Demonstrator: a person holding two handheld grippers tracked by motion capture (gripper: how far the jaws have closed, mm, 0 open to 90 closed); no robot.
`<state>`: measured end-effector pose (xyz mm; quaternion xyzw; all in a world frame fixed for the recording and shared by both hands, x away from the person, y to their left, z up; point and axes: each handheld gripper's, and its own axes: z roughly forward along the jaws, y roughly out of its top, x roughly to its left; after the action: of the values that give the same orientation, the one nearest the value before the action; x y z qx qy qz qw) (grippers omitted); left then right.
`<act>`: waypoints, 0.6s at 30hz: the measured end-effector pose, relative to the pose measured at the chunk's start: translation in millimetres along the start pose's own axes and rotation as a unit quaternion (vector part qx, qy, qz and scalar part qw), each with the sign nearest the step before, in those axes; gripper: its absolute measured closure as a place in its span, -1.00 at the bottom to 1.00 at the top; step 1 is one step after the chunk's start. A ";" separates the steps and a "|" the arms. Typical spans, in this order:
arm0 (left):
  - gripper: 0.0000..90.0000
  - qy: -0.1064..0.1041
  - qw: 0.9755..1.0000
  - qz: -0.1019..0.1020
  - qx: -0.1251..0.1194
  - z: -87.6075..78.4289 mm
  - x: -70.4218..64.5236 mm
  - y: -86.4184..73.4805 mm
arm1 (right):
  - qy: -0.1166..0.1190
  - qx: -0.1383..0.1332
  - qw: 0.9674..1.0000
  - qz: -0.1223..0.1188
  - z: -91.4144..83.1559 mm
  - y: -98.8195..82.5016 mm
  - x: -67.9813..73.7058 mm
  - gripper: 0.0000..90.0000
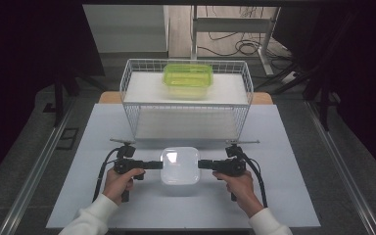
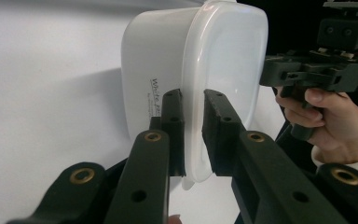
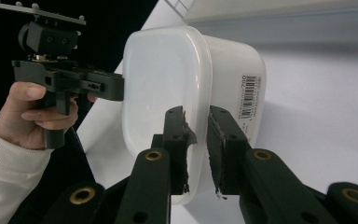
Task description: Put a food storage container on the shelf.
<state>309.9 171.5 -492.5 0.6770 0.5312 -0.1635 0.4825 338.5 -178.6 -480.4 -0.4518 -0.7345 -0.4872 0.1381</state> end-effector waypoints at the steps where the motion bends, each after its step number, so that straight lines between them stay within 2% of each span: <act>1: 0.76 0.001 1.000 0.004 -0.002 -0.6 -1.1 0.1 | 0.000 -0.001 1.000 -0.002 -0.3 0.1 0.6 0.71; 18: 0.75 0.013 0.998 0.055 -0.027 -13.7 -24.9 5.9 | -0.002 -0.030 0.998 -0.058 -13.2 6.7 18.6 0.71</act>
<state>301.6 169.0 -464.8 0.6941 0.5033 -0.1141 0.5019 330.4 -179.1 -458.0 -0.4134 -0.7445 -0.5156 0.0946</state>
